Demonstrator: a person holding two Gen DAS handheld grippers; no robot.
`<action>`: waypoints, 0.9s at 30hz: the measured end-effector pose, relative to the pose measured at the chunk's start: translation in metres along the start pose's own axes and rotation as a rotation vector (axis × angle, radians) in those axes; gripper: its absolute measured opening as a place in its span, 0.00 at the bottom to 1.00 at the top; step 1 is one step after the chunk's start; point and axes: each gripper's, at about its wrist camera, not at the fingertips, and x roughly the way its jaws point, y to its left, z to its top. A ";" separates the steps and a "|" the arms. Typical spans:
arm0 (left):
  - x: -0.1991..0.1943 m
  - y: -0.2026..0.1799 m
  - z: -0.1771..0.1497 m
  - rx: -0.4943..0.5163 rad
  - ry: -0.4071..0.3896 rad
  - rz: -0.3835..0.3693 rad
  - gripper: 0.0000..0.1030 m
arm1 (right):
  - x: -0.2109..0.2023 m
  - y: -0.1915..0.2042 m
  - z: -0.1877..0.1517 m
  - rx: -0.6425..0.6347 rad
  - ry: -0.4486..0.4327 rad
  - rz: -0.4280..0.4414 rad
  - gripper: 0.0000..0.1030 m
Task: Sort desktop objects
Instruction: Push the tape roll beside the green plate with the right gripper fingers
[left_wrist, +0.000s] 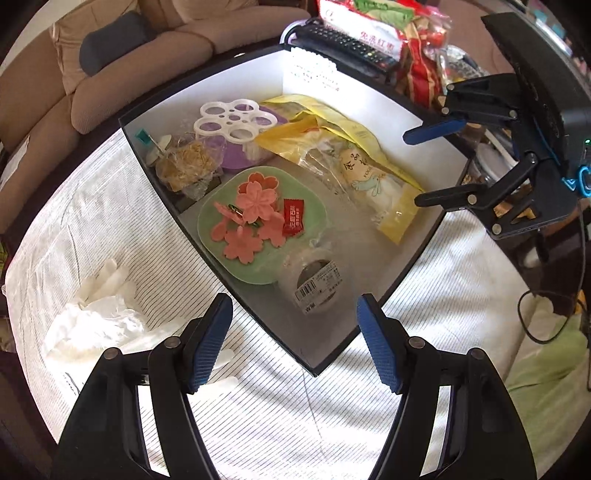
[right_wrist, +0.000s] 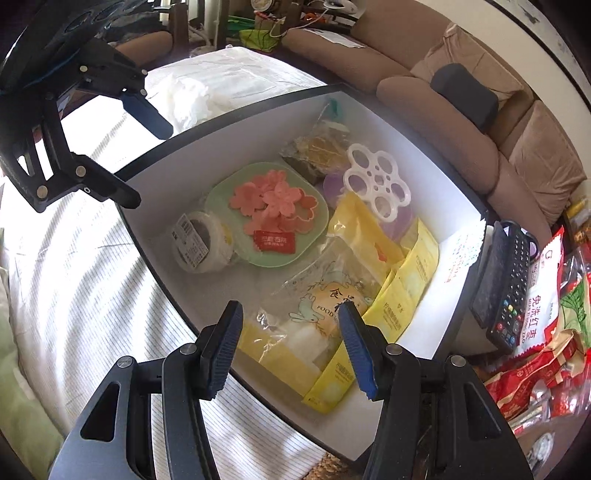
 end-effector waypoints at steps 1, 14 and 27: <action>-0.001 -0.003 -0.001 0.005 0.003 -0.003 0.65 | 0.000 0.001 -0.001 -0.003 0.002 -0.003 0.55; -0.002 -0.031 -0.014 0.004 0.025 0.004 0.92 | -0.013 0.009 -0.008 0.030 -0.005 -0.071 0.57; -0.019 -0.041 -0.028 0.058 -0.006 0.048 1.00 | -0.014 -0.021 0.023 0.211 -0.091 0.185 0.61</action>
